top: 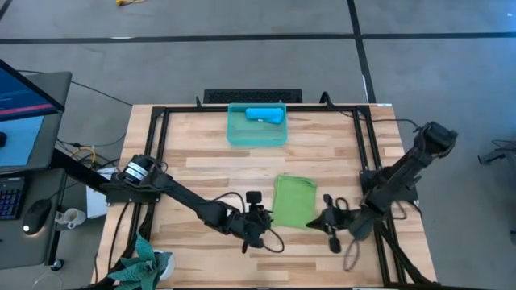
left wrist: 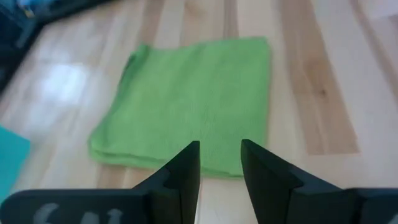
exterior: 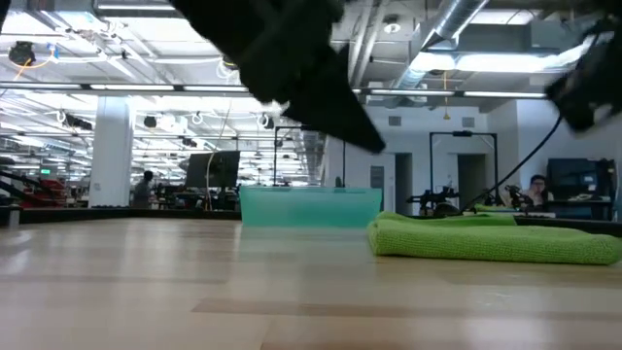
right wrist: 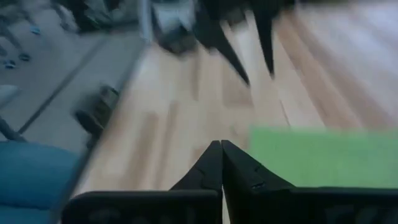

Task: Roll microfiber towels into tight, uniform cylinder then place into a basket
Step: Roll the green microfiber cloth

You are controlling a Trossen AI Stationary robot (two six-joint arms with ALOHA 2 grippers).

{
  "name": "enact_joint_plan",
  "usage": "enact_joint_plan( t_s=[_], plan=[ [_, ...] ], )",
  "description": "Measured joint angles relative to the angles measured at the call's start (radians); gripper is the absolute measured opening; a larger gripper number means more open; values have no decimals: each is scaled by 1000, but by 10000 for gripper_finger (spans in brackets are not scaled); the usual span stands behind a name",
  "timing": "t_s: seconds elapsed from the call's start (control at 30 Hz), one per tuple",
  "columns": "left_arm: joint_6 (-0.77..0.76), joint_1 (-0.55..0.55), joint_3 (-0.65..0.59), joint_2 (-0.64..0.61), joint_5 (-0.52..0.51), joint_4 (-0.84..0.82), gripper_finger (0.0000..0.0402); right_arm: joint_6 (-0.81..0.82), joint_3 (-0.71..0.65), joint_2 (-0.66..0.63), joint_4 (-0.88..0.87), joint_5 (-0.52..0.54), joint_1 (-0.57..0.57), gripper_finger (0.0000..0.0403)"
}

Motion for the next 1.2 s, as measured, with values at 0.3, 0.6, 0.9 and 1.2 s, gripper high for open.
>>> enact_joint_plan(
  t_s=[0.3,0.6,0.9,1.2],
  plan=[
    [173,-100,124,-9,-228,-98,109,-336,207,-198,-280,295,169,15],
    [214,-130,165,-9,-241,-147,109,-545,432,-129,-545,417,216,34],
    [149,-102,165,-9,-110,-187,109,-554,434,70,-601,418,215,18],
    [121,-78,162,-9,-58,-185,123,-508,434,189,-575,443,211,23]
  ],
)
